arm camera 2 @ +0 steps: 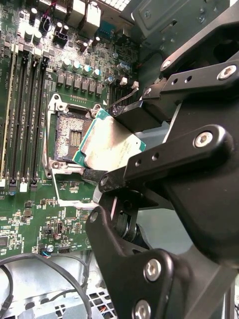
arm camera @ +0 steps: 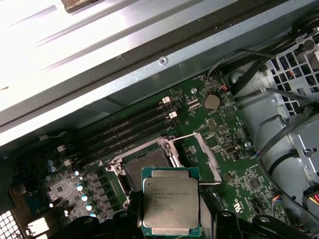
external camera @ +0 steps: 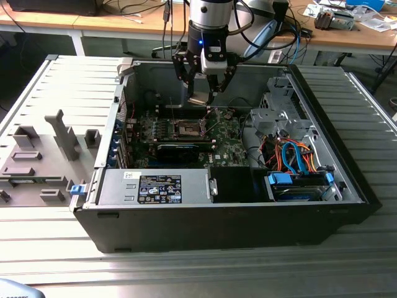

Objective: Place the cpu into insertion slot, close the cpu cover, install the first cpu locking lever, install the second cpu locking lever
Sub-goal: 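Place the cpu into insertion slot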

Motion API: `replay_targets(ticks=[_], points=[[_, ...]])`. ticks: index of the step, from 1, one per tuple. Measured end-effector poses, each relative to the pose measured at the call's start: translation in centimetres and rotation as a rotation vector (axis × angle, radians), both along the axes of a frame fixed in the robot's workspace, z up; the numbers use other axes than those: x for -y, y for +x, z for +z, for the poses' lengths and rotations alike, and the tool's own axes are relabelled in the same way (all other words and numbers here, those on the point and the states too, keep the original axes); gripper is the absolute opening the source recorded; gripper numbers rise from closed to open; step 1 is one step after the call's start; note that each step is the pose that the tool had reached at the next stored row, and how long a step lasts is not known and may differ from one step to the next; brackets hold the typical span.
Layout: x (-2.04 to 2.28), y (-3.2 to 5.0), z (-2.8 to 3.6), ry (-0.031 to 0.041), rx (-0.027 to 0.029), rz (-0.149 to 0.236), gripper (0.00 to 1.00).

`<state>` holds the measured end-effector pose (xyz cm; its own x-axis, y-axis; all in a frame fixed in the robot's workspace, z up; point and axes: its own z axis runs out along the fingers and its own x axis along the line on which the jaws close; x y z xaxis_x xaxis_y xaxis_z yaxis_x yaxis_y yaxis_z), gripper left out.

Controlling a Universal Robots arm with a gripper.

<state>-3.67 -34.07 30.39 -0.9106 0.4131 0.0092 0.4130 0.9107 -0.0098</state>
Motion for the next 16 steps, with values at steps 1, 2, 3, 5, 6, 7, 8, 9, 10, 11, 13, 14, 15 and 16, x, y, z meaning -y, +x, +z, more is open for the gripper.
replay_targets(ticks=[1, 2, 3, 5, 6, 7, 8, 9, 10, 11, 13, 14, 15, 16], points=[[0.0, 0.0, 0.0, -0.0006, 0.0, -0.001, 0.55], [0.0, 0.0, 0.0, -0.001, 0.0, -0.001, 0.55], [0.0, 0.0, 0.0, -0.0013, 0.0, -0.001, 0.55], [0.0, 0.0, 0.0, -0.002, 0.0, -0.002, 0.55], [0.0, 0.0, 0.0, -0.0026, 0.0, -0.002, 0.55], [0.0, 0.0, 0.0, -0.003, 0.0, -0.003, 0.55], [0.0, 0.0, 0.0, -0.0033, 0.0, -0.003, 0.55], [0.0, 0.0, 0.0, -0.0037, 0.0, -0.003, 0.55], [0.0, 0.0, 0.0, -0.0042, 0.0, -0.003, 0.55], [0.0, 0.0, 0.0, -0.0044, 0.0, -0.004, 0.55], [0.0, 0.0, 0.0, -0.0055, 0.0, -0.005, 0.55], [0.0, 0.0, 0.0, -0.0059, 0.0, -0.005, 0.55], [0.0, 0.0, 0.0, -0.0061, 0.0, -0.005, 0.55], [0.0, 0.0, 0.0, -0.0066, 0.0, -0.006, 0.55]])
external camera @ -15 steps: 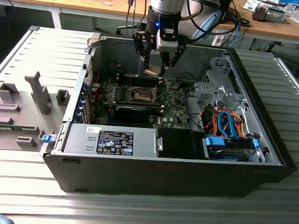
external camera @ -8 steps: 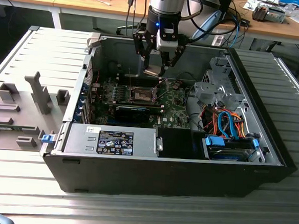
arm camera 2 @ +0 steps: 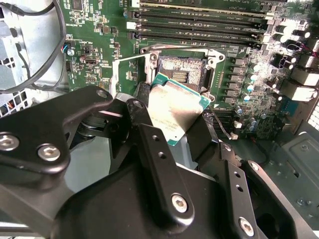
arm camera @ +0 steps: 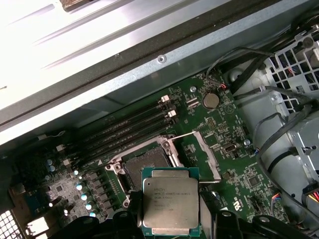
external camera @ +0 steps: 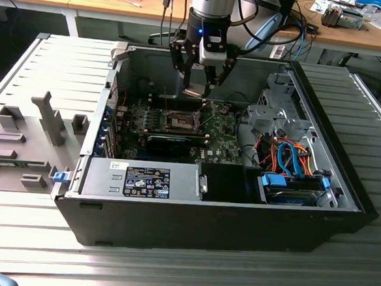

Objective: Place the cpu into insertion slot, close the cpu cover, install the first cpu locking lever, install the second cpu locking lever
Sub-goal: 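Place the cpu into insertion slot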

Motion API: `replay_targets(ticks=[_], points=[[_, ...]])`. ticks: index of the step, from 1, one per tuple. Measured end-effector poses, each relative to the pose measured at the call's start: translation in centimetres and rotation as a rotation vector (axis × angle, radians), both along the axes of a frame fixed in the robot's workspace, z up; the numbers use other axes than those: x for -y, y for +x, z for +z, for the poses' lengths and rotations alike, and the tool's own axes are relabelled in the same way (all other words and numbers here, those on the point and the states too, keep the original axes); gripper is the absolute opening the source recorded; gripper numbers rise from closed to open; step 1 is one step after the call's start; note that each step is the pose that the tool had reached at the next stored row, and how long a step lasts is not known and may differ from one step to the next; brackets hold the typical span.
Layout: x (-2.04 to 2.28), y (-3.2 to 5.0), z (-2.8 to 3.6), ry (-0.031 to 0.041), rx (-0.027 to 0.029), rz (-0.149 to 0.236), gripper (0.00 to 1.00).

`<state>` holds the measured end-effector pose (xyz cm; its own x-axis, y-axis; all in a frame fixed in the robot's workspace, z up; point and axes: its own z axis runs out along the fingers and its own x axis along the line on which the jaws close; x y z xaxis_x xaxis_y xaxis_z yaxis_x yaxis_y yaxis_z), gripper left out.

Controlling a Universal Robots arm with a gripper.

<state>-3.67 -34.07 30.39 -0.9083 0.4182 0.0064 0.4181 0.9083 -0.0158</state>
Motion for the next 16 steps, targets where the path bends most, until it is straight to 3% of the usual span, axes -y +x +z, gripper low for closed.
replay_targets(ticks=[10, 14, 16], points=[[0.0, 0.0, 0.0, -0.0035, 0.0, -0.002, 0.55], [0.0, 0.0, 0.0, -0.0127, -0.0001, -0.013, 0.55], [0.0, 0.0, 0.0, -0.0136, 0.0, -0.015, 0.55]])
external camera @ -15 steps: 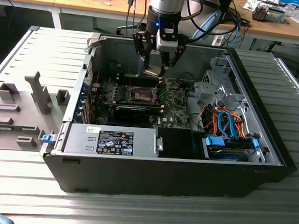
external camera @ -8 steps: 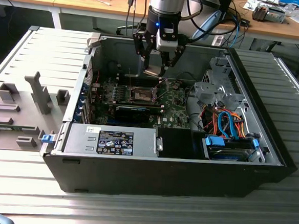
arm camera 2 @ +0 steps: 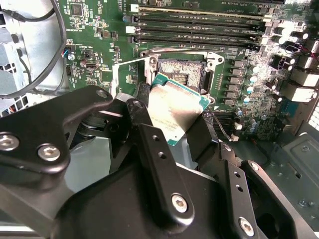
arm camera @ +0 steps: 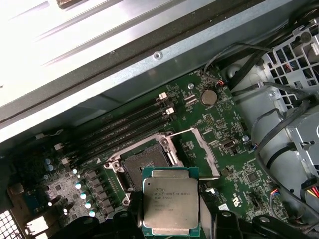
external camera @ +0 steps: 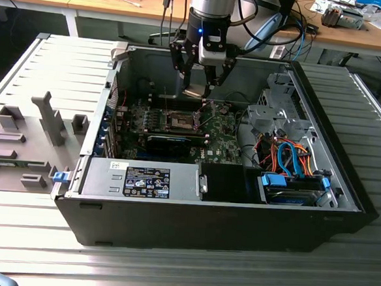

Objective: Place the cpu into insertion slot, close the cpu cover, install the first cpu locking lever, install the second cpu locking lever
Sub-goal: 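Place the cpu into insertion slot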

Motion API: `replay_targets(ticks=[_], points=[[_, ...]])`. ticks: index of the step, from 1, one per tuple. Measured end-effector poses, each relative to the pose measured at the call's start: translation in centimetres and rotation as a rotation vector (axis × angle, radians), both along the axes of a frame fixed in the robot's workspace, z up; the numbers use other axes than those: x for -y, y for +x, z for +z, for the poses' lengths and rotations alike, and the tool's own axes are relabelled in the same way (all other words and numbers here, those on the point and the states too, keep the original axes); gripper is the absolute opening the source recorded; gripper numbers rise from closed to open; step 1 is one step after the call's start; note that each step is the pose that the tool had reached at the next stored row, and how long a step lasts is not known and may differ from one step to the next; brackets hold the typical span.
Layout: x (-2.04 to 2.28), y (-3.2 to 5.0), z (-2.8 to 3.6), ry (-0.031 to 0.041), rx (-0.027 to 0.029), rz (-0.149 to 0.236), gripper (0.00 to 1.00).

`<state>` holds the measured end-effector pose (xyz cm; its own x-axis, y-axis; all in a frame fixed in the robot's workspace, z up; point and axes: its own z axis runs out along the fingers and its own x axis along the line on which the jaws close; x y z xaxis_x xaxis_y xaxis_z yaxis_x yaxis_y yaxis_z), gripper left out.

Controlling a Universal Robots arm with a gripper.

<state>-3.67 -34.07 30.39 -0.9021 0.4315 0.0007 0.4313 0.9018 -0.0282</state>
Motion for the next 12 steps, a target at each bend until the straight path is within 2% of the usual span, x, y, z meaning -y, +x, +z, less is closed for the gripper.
replay_targets(ticks=[12], points=[[0.0, 0.0, 0.0, -0.004, 0.0, -0.006, 0.55]])
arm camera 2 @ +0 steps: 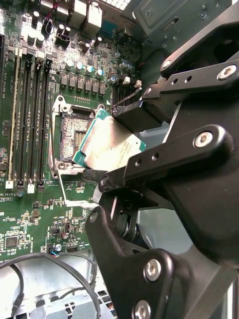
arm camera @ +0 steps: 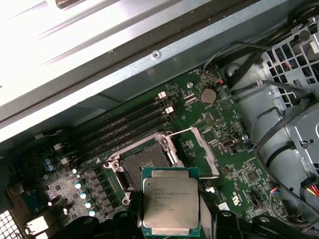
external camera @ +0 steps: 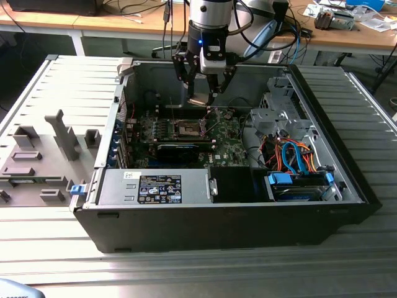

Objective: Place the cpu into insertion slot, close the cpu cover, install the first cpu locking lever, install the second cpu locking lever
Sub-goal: 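Place the cpu into insertion slot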

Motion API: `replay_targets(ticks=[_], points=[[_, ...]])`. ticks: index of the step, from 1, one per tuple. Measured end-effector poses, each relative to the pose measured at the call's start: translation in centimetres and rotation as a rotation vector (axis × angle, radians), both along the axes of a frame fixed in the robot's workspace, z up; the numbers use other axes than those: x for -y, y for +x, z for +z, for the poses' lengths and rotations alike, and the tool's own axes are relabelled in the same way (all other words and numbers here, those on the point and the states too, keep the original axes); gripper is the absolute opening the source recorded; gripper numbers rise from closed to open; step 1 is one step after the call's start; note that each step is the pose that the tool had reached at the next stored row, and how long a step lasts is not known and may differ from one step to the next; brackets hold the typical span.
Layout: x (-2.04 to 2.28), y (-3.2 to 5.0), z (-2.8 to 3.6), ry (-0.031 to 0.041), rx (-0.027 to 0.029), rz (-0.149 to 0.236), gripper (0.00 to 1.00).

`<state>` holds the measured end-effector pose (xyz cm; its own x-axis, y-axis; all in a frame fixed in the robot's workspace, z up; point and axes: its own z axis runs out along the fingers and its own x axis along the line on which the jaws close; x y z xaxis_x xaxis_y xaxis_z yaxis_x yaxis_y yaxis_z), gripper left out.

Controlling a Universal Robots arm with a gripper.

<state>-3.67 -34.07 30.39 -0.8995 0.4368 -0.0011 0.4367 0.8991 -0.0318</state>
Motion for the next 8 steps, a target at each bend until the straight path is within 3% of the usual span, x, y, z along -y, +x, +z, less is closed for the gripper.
replay_targets(ticks=[8], points=[[0.0, 0.0, 0.0, -0.0034, 0.0, -0.004, 0.55]])
